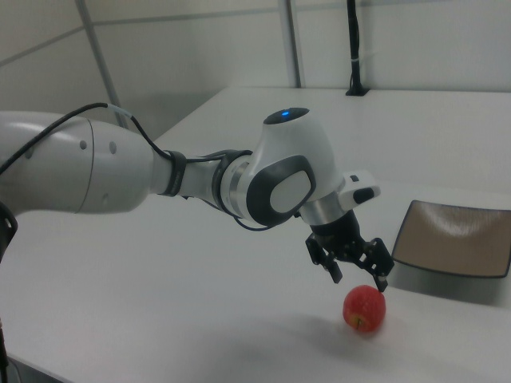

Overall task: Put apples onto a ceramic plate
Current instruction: 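Close the gripper around the red apple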

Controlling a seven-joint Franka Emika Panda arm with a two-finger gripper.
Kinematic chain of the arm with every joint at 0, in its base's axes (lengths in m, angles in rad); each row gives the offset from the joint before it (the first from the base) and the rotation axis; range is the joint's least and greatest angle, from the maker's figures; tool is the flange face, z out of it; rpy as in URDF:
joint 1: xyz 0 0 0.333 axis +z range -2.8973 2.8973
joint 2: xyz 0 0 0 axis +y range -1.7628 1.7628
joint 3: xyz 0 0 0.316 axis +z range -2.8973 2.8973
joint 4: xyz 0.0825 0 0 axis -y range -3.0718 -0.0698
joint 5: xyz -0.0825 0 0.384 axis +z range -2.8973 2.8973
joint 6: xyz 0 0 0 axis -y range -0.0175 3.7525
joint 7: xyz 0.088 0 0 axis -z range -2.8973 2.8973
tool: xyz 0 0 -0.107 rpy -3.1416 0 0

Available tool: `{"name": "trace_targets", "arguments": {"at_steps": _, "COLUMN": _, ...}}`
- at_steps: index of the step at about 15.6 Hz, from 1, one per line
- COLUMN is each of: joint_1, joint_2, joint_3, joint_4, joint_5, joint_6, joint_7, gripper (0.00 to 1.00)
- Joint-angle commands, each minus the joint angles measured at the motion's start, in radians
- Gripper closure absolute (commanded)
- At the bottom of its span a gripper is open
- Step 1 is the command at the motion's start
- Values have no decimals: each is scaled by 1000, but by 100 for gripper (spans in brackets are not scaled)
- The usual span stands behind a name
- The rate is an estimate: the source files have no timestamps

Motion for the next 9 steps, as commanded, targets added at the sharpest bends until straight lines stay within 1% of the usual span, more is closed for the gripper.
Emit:
{"name": "trace_targets", "arguments": {"at_steps": 1, "joint_1": -4, "joint_2": 31, "joint_3": 5, "joint_4": 10, "joint_5": -11, "joint_6": 36, "joint_7": 20, "gripper": 0}}
{"name": "trace_targets", "arguments": {"at_steps": 9, "joint_1": -14, "joint_2": 92, "joint_3": 23, "joint_4": 8, "joint_5": -7, "joint_6": 111, "joint_7": 33, "gripper": 0}}
